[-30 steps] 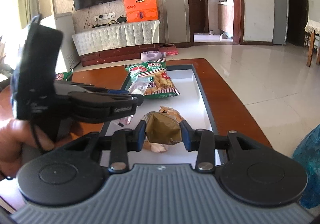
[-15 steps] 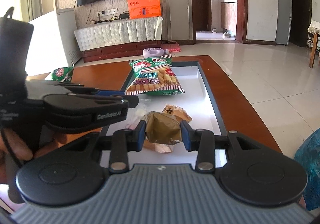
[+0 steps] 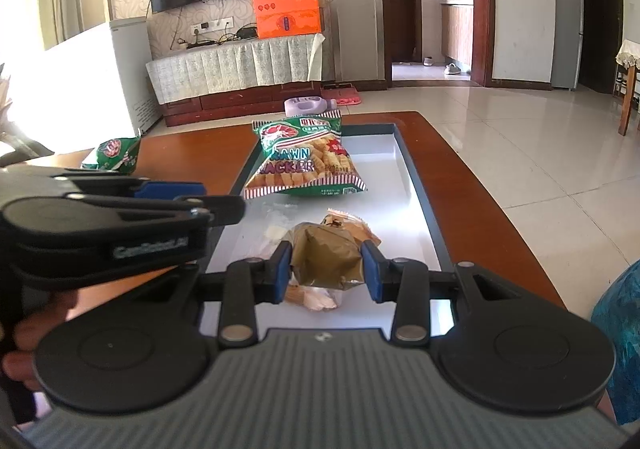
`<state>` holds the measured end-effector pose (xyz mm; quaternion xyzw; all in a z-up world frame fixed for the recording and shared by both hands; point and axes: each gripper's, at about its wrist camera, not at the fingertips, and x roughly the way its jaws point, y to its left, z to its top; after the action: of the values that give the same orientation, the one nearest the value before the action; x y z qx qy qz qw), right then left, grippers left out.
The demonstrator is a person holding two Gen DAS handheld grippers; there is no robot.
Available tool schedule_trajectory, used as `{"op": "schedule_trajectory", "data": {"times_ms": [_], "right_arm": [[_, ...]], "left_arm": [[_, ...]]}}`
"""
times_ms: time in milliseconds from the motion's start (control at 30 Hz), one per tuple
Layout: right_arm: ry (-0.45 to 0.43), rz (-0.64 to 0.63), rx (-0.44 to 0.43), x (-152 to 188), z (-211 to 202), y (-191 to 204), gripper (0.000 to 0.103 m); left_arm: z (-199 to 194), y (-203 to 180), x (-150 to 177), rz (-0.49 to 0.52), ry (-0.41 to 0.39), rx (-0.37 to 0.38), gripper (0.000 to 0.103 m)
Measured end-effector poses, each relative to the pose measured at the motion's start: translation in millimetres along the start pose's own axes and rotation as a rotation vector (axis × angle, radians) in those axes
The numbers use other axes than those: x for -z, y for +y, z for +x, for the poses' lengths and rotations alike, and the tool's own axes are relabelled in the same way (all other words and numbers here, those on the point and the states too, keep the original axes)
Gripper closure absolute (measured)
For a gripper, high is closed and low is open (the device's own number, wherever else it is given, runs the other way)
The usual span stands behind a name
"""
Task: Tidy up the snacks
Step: 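Lower the lollipop into the box and open the left gripper, then lower the brown pastry into the box and open the right gripper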
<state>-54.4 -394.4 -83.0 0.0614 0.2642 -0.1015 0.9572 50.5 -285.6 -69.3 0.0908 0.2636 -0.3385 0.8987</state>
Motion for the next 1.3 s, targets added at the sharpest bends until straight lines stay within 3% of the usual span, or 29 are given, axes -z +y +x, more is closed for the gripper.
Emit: {"op": "schedule_trajectory", "data": {"times_ms": [367,633,900,1100,1233,1300], "right_arm": [[-0.005,-0.037,-0.011,-7,14,8,0.063],[-0.023,-0.053,-0.019,-15,21,16,0.062],[0.025,-0.088,0.023,-13,35,26,0.059],[0.085,-0.123,0.036,-4,33,28,0.049],[0.052,-0.138,0.058,-1,17,28,0.034],[0.026,-0.12,0.055,-3,6,26,0.034]], "left_arm": [[-40,15,5,-0.016,0.005,-0.063,0.056],[-72,28,14,-0.028,0.024,-0.081,0.056],[-81,37,21,-0.067,0.013,-0.1,0.056],[-72,26,18,-0.055,0.008,-0.08,0.055],[-69,25,17,-0.069,0.004,-0.07,0.055],[-69,26,17,-0.075,0.003,-0.074,0.054]]}}
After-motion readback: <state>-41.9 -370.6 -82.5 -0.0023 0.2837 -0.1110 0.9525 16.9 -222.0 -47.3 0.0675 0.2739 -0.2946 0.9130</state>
